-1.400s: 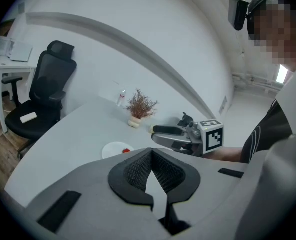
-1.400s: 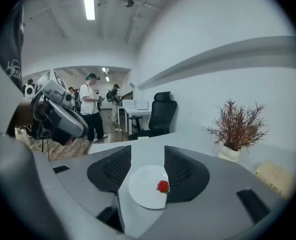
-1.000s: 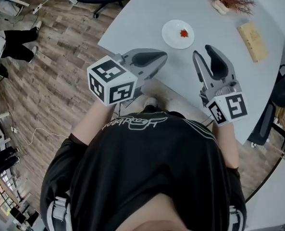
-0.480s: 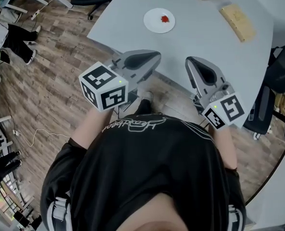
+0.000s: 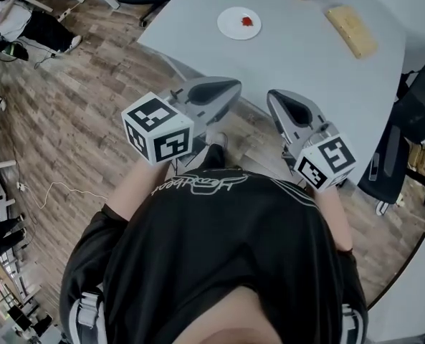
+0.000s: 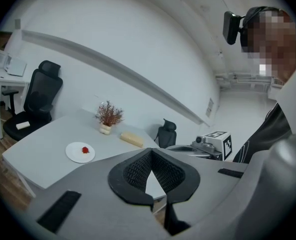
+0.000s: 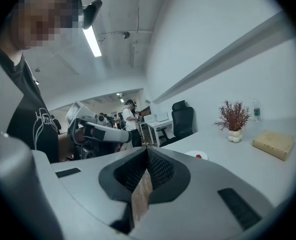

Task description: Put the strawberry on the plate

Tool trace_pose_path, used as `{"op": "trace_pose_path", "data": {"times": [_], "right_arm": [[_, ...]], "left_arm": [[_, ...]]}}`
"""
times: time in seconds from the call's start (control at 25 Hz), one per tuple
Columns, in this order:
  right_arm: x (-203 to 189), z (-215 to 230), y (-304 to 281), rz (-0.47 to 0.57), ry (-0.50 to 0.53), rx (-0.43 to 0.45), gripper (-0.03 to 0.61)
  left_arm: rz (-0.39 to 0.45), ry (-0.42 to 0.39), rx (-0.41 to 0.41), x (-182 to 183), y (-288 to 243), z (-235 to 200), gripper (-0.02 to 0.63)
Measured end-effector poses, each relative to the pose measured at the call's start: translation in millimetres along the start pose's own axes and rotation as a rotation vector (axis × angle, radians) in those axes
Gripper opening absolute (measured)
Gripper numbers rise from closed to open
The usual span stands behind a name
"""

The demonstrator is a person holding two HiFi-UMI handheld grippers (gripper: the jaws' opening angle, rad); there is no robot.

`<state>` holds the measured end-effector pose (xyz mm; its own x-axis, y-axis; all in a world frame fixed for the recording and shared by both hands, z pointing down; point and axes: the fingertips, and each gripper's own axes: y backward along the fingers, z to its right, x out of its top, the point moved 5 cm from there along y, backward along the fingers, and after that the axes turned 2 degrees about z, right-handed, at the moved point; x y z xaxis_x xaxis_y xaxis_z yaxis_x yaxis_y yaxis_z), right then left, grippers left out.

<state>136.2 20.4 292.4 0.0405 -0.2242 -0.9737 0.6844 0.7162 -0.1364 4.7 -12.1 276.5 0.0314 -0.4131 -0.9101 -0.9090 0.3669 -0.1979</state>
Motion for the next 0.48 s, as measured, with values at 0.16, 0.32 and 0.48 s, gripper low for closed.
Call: {"op": "trace_pose_path", "data": {"times": [0.16,0.32,0.48], "right_arm": [[-6,-8,6,-0.004,0.001,0.008,0.009],[-2,-12,11,-0.006,0.033,-0.007,0.008],[1,-17,16,-0.006,0.057,-0.008,0.008]], "left_arm": [[-0.003,0.000,0.009,-6,4,8,0.006],[0.000,-0.002,0.018,-6,8,14,0.006],[0.013,-0.010,0.020,-4,12,21,0.006]]}}
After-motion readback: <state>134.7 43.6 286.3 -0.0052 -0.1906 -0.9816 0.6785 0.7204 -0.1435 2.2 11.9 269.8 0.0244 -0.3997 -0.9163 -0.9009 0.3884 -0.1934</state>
